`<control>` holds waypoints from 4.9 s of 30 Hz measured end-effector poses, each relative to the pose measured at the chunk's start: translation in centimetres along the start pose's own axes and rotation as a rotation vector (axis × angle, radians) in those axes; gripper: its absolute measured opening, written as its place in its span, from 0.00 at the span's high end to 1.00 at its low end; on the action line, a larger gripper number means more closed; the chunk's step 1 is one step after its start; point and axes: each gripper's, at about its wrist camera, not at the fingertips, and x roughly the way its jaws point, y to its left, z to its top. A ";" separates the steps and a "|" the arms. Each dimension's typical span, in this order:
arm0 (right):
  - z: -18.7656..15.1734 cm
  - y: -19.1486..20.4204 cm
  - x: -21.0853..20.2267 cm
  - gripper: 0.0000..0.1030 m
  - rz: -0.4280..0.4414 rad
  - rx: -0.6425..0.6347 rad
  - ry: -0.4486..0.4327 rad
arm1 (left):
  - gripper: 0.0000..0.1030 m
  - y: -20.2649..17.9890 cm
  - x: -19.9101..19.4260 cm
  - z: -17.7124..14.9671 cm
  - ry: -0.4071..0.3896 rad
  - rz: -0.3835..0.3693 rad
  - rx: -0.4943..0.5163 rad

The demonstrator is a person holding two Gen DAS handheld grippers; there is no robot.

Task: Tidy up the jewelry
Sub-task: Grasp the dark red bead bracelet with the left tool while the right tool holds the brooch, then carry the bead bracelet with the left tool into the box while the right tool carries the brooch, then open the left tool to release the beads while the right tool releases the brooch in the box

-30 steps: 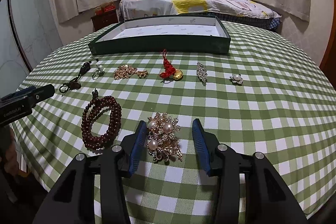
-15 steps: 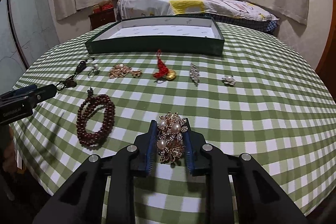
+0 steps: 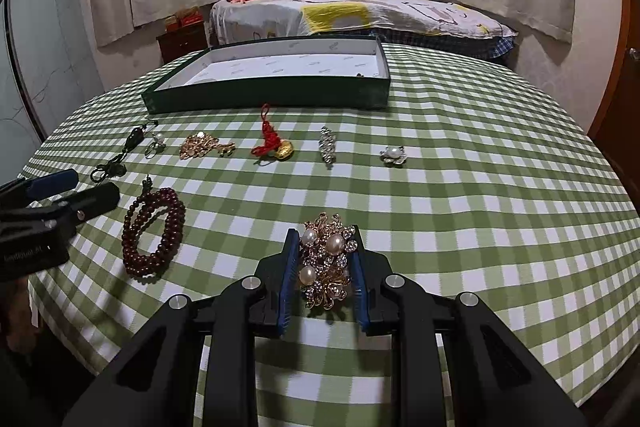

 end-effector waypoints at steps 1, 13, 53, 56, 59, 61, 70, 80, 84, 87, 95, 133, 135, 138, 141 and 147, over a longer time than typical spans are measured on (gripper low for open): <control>0.1 -0.1 -0.1 0.76 -0.009 -0.005 -0.006 | 0.17 -0.5 0.1 0.1 0.003 -0.003 0.007; 0.4 -2.4 -0.1 0.76 -0.006 0.072 -0.020 | 0.17 -3.5 2.4 0.0 0.070 -0.034 0.019; 0.7 -0.9 0.7 0.76 0.008 0.045 0.005 | 0.89 1.6 2.6 -0.7 0.028 -0.106 -0.012; 0.9 -0.6 0.7 0.76 0.008 0.044 -0.002 | 0.89 1.6 2.3 -0.5 0.023 -0.109 -0.010; 1.1 -0.5 0.5 0.76 0.013 0.045 -0.009 | 0.89 1.7 1.6 -0.2 0.004 -0.116 -0.009; 1.3 -0.5 0.2 0.76 0.022 0.052 -0.016 | 0.89 1.6 1.1 0.0 -0.012 -0.118 -0.005; 3.9 0.0 -1.5 0.76 0.054 0.059 -0.082 | 0.89 1.8 -0.8 2.7 -0.069 -0.158 -0.039; 9.5 0.8 -1.9 0.76 0.083 0.029 -0.183 | 0.89 2.3 -1.0 8.2 -0.157 -0.178 -0.068; 12.8 1.1 -1.2 0.76 0.092 0.013 -0.232 | 0.89 2.2 -0.4 11.4 -0.207 -0.180 -0.072; 15.2 1.3 -0.5 0.76 0.090 -0.004 -0.267 | 0.89 2.1 0.1 13.5 -0.246 -0.180 -0.068; 19.5 1.0 2.3 0.76 0.088 -0.002 -0.314 | 0.89 1.5 3.6 18.4 -0.285 -0.185 -0.068; 16.4 0.6 15.5 0.60 0.085 0.023 0.052 | 0.51 1.0 17.1 15.5 0.045 -0.154 -0.068; 16.4 0.5 15.2 0.60 0.084 0.024 0.045 | 0.50 1.1 16.6 15.5 0.037 -0.158 -0.076; 16.6 0.5 14.2 0.60 0.081 0.027 0.022 | 0.41 1.4 15.5 15.5 0.017 -0.153 -0.085; 16.8 0.5 12.7 0.60 0.082 0.029 -0.006 | 0.39 1.7 13.8 15.6 -0.018 -0.142 -0.083; 16.6 0.6 9.8 0.60 0.075 0.030 -0.044 | 0.36 2.8 10.0 15.5 -0.088 -0.120 -0.091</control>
